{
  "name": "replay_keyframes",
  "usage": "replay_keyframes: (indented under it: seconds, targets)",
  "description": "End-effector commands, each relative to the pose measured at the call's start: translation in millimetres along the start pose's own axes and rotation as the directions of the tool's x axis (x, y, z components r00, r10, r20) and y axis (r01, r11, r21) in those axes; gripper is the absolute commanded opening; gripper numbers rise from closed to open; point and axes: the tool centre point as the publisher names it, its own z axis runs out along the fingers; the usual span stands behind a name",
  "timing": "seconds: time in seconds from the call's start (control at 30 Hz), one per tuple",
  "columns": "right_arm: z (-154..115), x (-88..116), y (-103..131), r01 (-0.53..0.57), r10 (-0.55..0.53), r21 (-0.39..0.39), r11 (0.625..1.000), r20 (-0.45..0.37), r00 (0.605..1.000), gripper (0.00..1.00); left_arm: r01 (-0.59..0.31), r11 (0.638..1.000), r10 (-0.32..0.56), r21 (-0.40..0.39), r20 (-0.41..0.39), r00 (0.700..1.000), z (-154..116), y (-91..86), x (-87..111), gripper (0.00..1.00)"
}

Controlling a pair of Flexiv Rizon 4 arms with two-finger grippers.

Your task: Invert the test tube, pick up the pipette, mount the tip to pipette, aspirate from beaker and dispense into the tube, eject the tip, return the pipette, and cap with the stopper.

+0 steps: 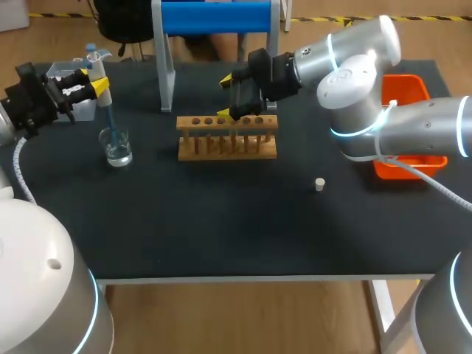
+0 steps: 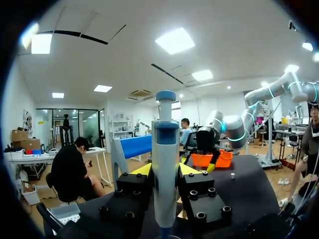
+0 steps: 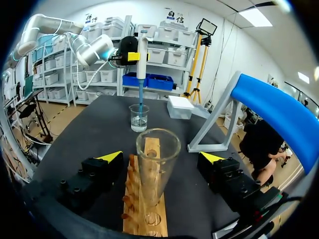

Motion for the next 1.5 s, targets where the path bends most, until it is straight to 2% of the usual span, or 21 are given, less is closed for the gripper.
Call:
replay_keyframes:
  seconds: [0.03, 0.43, 0.57, 0.93, 1.27, 1.5]
  targets:
    - [-0.3, 0.2, 0.4, 0.000, 0.000, 0.002, 1.000, 0.000, 1.000, 1.00, 0.002, 1.000, -0.002, -0.012, 0.008, 1.000, -1.8, -10.7, 4.2, 0.00]
    - [-0.3, 0.2, 0.4, 0.000, 0.000, 0.002, 1.000, 0.000, 1.000, 1.00, 0.008, 0.999, -0.007, -0.054, 0.017, 1.000, 0.5, -45.6, 8.5, 0.00]
    - [-0.3, 0.2, 0.4, 0.000, 0.000, 0.002, 1.000, 0.000, 1.000, 1.00, 0.005, 0.997, -0.003, -0.081, 0.019, 1.000, 7.4, -60.7, 13.0, 0.00]
    - [-0.3, 0.2, 0.4, 0.000, 0.000, 0.002, 1.000, 0.000, 1.000, 1.00, 0.035, 0.996, -0.033, -0.079, 0.015, 0.999, 27.9, -103.1, 26.3, 0.00]
    - [-0.3, 0.2, 0.4, 0.000, 0.000, 0.002, 1.000, 0.000, 1.000, 1.00, 0.054, 0.998, -0.056, -0.029, -0.060, 0.997, 62.4, -147.0, 45.1, 0.00]
    - [-0.3, 0.2, 0.4, 0.000, 0.000, 0.002, 1.000, 0.000, 1.000, 1.00, 0.049, 0.999, -0.048, 0.003, -0.161, 0.986, 100.1, -171.7, 65.2, 0.00]
